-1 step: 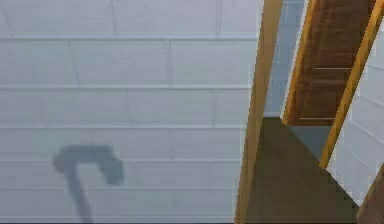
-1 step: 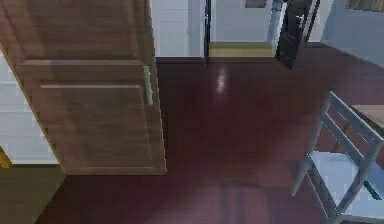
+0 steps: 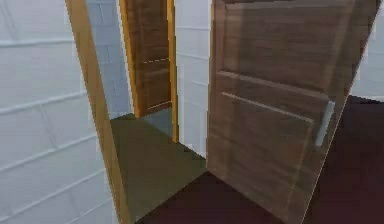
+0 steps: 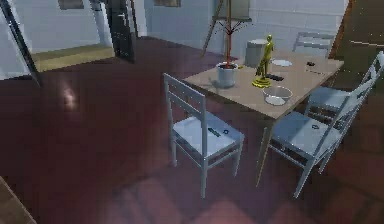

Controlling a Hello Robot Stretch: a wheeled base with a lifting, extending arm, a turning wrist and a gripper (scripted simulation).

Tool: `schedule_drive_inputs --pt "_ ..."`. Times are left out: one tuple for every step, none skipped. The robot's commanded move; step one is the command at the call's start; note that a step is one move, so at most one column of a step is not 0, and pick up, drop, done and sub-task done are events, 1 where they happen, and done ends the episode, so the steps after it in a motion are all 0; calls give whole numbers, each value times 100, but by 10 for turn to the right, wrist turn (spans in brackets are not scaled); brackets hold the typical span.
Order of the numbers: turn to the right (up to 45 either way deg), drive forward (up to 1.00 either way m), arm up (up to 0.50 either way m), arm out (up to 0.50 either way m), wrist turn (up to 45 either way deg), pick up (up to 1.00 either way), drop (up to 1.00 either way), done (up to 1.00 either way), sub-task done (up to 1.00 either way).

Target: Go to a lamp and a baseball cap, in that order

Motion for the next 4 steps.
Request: schedule_drive_inputs --pt "90 0 0 0 0 0 0 0 0" --pt "0 75 0 0 0 0 0 0 0" --pt "-330 0 0 0 0 0 0 0 0" --pt "0 45 0 0 0 0 0 0 0"
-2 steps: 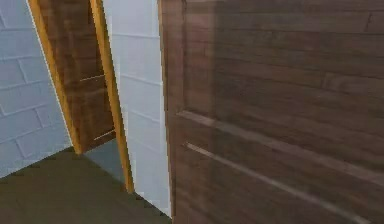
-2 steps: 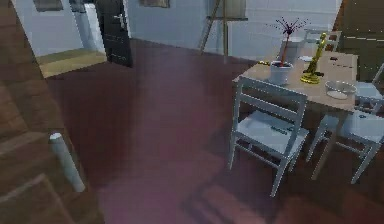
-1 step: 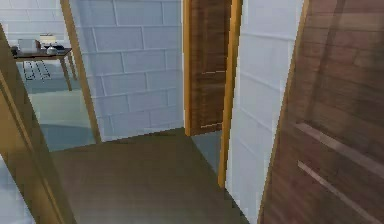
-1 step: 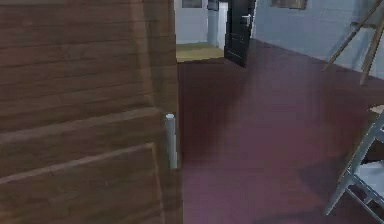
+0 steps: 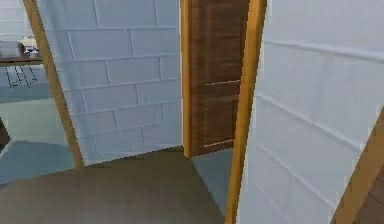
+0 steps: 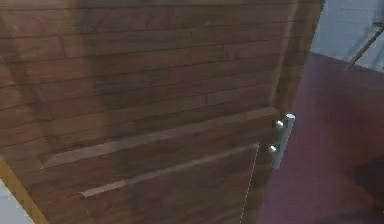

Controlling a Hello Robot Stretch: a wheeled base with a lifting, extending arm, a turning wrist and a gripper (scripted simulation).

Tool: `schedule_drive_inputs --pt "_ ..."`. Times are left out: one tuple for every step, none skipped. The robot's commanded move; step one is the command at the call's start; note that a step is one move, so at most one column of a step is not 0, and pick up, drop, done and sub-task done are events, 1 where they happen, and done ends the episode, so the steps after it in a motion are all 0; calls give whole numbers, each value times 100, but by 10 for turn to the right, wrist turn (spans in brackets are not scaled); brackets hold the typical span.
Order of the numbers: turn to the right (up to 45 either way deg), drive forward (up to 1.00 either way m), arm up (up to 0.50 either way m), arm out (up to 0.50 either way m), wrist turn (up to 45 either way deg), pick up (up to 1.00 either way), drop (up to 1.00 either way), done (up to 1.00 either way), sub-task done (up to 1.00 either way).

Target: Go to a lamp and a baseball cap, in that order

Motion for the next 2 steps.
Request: schedule_drive_inputs --pt "-210 0 0 0 0 0 0 0 0" --pt "0 30 0 0 0 0 0 0 0"
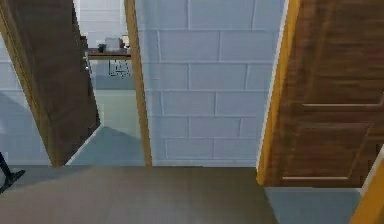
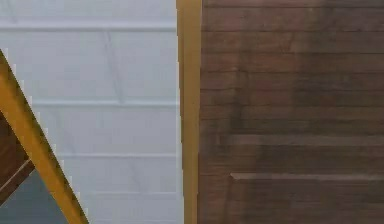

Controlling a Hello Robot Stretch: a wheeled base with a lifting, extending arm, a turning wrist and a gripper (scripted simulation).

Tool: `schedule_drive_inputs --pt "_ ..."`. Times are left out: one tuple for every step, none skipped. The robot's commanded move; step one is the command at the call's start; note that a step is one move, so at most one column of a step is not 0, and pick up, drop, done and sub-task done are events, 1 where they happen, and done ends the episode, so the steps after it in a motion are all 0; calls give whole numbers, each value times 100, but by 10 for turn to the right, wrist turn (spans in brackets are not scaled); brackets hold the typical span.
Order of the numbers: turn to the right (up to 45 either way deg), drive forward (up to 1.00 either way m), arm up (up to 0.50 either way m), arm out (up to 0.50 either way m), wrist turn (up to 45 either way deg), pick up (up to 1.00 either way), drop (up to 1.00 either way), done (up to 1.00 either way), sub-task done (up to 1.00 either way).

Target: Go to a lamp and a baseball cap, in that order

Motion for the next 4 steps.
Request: schedule_drive_inputs --pt "-330 0 0 0 0 0 0 0 0" --pt "0 100 0 0 0 0 0 0 0" --pt "0 85 0 0 0 0 0 0 0" --pt "360 0 0 0 0 0 0 0 0"
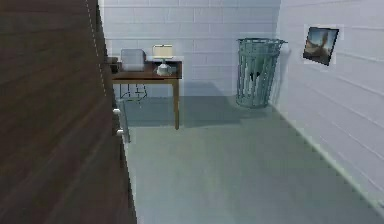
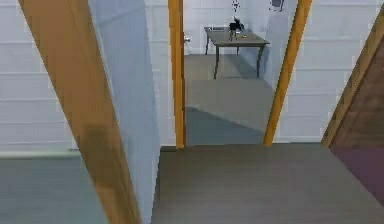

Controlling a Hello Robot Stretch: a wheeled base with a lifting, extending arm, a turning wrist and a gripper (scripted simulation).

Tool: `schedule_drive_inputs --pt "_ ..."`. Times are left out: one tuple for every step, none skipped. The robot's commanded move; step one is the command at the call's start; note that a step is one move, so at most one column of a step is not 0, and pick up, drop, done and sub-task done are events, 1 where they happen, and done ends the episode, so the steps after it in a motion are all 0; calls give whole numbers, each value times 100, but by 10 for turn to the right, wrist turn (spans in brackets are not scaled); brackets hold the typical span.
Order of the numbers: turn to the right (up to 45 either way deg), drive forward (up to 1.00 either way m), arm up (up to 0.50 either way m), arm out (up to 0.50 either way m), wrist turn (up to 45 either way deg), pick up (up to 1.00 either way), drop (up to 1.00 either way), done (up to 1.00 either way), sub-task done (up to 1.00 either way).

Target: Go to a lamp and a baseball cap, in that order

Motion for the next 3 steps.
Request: schedule_drive_inputs --pt "0 100 0 0 0 0 0 0 0" --pt "0 80 0 0 0 0 0 0 0" --pt "-240 0 0 0 0 0 0 0 0"
